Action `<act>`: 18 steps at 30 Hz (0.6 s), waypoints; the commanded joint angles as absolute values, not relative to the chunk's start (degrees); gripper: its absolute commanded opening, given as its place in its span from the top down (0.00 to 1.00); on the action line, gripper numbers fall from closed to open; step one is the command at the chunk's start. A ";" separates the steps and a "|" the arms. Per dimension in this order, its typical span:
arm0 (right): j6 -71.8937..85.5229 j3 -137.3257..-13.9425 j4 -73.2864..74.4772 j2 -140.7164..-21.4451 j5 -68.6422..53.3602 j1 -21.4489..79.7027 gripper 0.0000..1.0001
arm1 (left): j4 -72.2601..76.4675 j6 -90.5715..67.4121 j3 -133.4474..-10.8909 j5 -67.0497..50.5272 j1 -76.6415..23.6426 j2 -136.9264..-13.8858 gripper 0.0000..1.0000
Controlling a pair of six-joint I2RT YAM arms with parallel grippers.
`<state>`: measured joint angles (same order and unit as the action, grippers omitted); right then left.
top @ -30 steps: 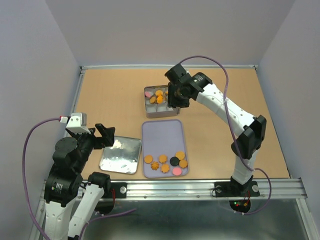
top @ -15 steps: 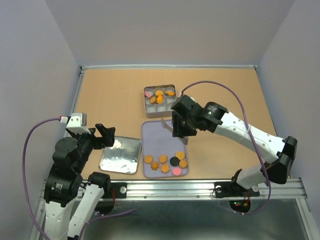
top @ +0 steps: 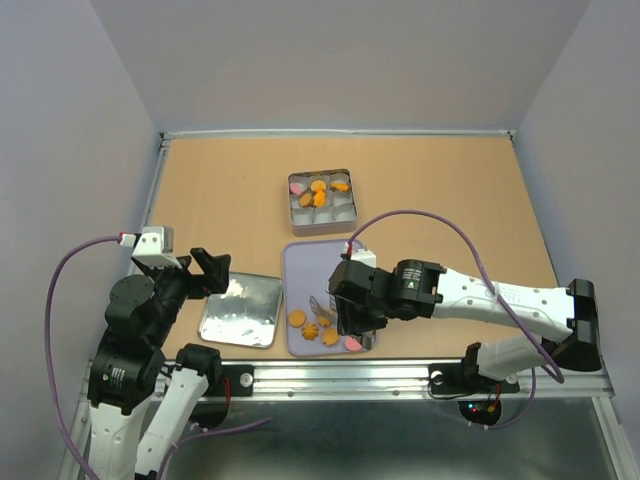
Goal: Pack the cookies
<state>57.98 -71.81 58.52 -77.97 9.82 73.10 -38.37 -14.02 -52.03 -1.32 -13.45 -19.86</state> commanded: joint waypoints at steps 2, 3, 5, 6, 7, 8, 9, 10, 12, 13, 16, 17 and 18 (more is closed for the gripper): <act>61.78 -71.10 56.42 -77.34 11.07 76.28 0.52 | -35.51 -14.33 -51.24 -0.44 -13.80 -18.54 0.01; 62.05 -71.10 56.60 -77.87 11.25 76.72 0.52 | -35.51 -14.33 -51.24 -0.53 -13.71 -18.63 0.01; 62.92 -71.10 57.13 -78.31 11.42 77.95 0.52 | -35.59 -14.24 -51.41 -0.62 -13.80 -18.63 0.01; 63.28 -71.10 57.74 -78.57 11.60 78.39 0.52 | -35.68 -14.15 -51.33 -0.79 -13.80 -18.55 0.01; 63.54 -71.19 58.01 -78.57 12.12 78.66 0.52 | -35.60 -14.24 -51.33 -0.79 -13.80 -18.54 0.01; 64.07 -71.19 58.44 -78.66 12.56 79.10 0.52 | -35.60 -14.24 -51.42 -0.88 -13.71 -18.54 0.01; 64.33 -71.37 58.88 -78.75 12.92 79.19 0.52 | -35.60 -14.15 -51.42 -0.97 -13.80 -18.46 0.01; 64.42 -71.80 59.67 -78.66 13.70 79.36 0.52 | -35.60 -14.24 -51.33 -0.97 -13.80 -18.37 0.01; 64.69 -72.59 60.38 -78.75 14.50 79.28 0.52 | -35.60 -14.33 -51.33 -0.97 -13.80 -18.19 0.01; 64.69 -73.12 61.34 -78.84 15.20 79.28 0.52 | -35.60 -14.24 -51.33 -1.14 -13.80 -18.19 0.01; 65.04 -75.14 63.80 -79.45 15.91 79.28 0.51 | -35.60 -14.06 -51.33 -1.41 -13.80 -18.19 0.01; 65.39 -75.76 64.50 -79.80 16.26 79.28 0.51 | -35.68 -14.06 -51.33 -1.41 -13.80 -18.19 0.01; 65.48 -76.02 65.21 -80.07 16.43 79.28 0.52 | -35.60 -14.06 -51.33 -1.41 -13.80 -18.11 0.01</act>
